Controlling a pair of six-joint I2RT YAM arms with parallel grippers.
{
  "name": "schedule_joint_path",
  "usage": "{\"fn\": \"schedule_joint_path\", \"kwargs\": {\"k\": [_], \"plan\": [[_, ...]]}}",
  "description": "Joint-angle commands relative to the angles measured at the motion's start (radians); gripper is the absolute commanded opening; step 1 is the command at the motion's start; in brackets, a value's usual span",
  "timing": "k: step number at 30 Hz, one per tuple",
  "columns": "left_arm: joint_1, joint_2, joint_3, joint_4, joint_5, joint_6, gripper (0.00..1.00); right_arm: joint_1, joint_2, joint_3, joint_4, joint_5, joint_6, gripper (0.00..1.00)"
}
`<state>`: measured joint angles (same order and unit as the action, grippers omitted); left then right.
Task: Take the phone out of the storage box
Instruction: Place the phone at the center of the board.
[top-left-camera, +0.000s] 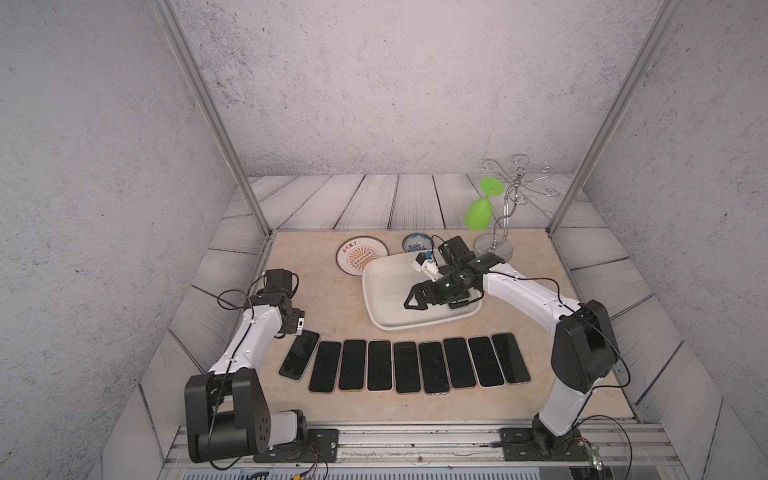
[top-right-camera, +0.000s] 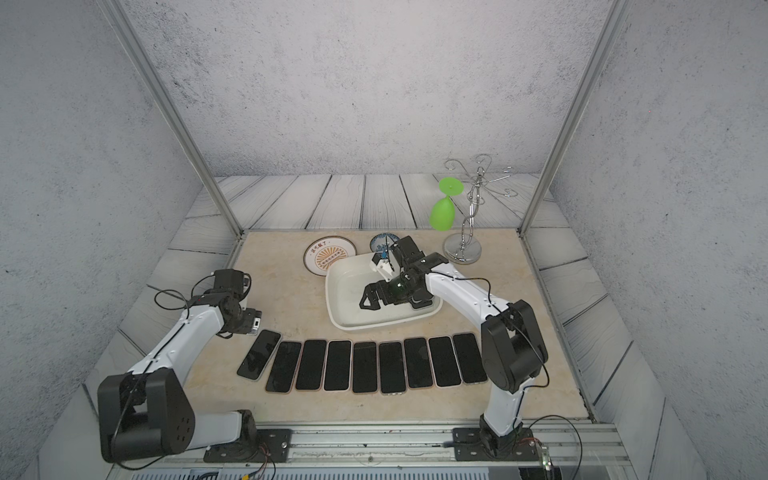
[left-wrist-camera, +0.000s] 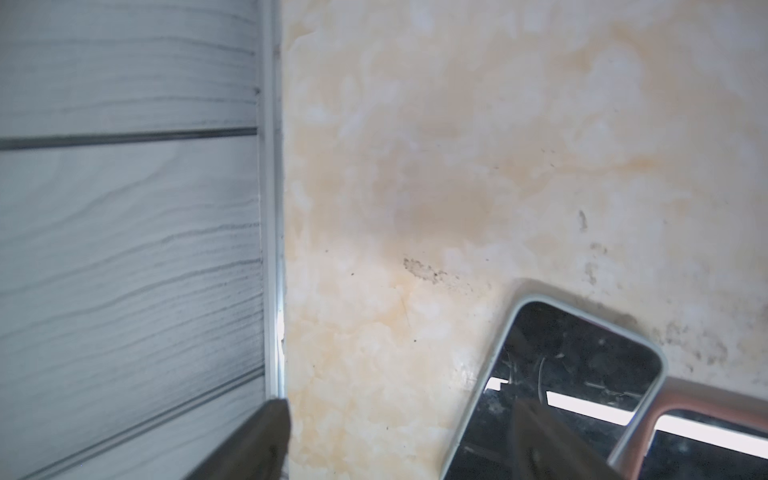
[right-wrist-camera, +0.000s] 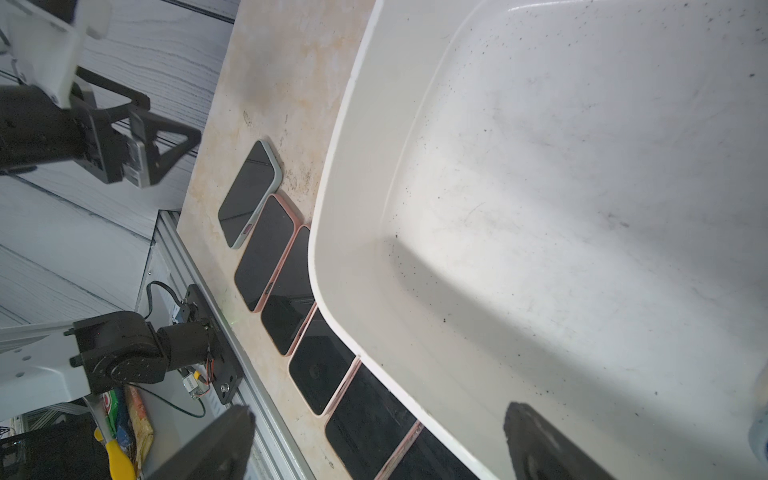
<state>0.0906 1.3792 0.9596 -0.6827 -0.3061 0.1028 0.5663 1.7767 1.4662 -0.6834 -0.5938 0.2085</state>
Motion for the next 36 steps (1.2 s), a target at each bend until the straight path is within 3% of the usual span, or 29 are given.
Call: {"fn": "schedule_joint_path", "kwargs": {"k": [1, 2, 5, 11, 16, 25, 36], "plan": [[0.036, 0.146, 0.151, -0.146, -0.073, -0.173, 0.14, 0.002, 0.009, 0.006, -0.013, -0.008, -0.002, 0.99], [0.052, 0.199, 0.213, -0.213, -0.050, -0.219, 0.00, 0.003, 0.009, 0.007, -0.016, -0.009, -0.002, 0.99], [0.106, 0.276, 0.296, -0.263, 0.143, -0.334, 0.00, 0.002, 0.006, 0.011, -0.020, -0.004, -0.001, 0.99], [0.143, 0.261, 0.148, -0.118, 0.407, -0.536, 0.00, 0.003, -0.001, 0.018, -0.032, -0.006, -0.001, 0.99], [0.176, 0.245, -0.013, 0.041, 0.433, -0.634, 0.00, 0.004, -0.002, 0.016, -0.025, -0.021, 0.004, 0.99], [0.187, 0.237, -0.141, 0.131, 0.463, -0.678, 0.00, 0.004, -0.018, 0.011, -0.042, -0.007, -0.010, 0.99], [0.187, 0.044, -0.367, 0.184, 0.515, -0.788, 0.00, 0.004, -0.001, 0.033, -0.061, 0.008, -0.008, 0.99]]}}
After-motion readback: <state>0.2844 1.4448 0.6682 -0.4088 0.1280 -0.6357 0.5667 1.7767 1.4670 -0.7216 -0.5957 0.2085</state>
